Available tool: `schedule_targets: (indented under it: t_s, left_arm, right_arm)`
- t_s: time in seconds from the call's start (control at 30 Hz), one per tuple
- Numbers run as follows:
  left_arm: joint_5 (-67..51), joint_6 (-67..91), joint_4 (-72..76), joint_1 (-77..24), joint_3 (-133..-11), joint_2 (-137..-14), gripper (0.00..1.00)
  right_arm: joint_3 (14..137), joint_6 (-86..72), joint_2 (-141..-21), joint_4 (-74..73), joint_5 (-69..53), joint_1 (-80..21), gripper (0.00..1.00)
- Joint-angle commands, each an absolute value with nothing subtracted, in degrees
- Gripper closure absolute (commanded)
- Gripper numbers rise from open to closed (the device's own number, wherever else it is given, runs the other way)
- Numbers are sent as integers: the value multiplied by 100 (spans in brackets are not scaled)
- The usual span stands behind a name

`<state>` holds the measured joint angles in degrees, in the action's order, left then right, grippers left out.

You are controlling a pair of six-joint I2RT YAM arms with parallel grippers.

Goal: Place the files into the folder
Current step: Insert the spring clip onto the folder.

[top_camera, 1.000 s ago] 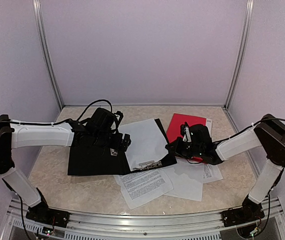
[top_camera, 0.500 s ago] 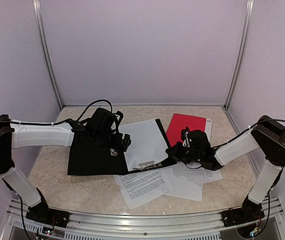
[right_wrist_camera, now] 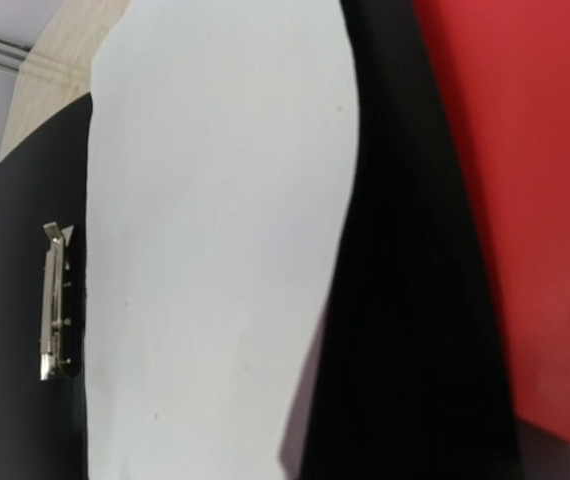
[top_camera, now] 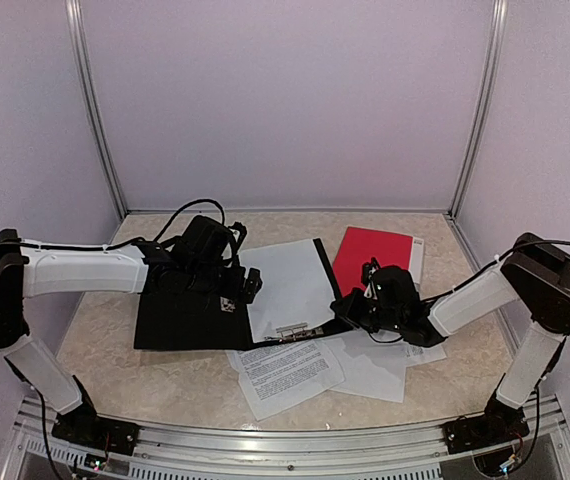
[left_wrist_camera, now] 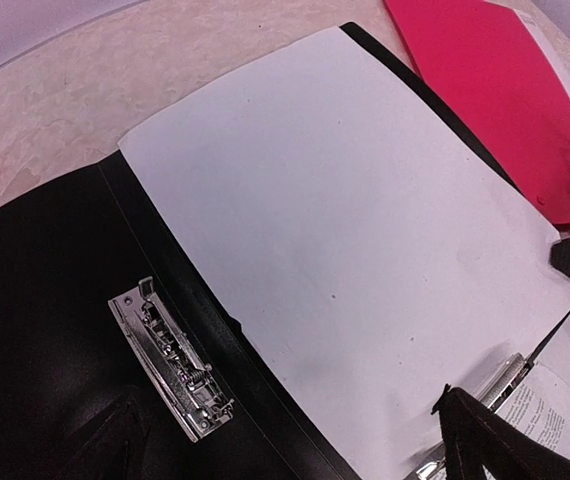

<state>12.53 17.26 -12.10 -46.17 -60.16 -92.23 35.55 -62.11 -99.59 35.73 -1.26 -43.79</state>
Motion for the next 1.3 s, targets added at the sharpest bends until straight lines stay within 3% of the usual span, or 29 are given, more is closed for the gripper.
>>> schedule_targets:
  t_s: [0.0,1.03,1.27]
  left_arm:
    - [1353,1644,-1215,-4658,-6056,-9229,1]
    - [1370,1626,-1213,-4689,-6047,-9228,1]
    - [1371,1617,-1204,-4698,-6056,-9241,1]
  right_arm:
    - [3470,-6183,-9887,3658,66,-4474,100]
    - [3735,-5755,-9641,2634,605,-4773,100]
    - [4004,-5502,-9673,2212,807,-4924,90]
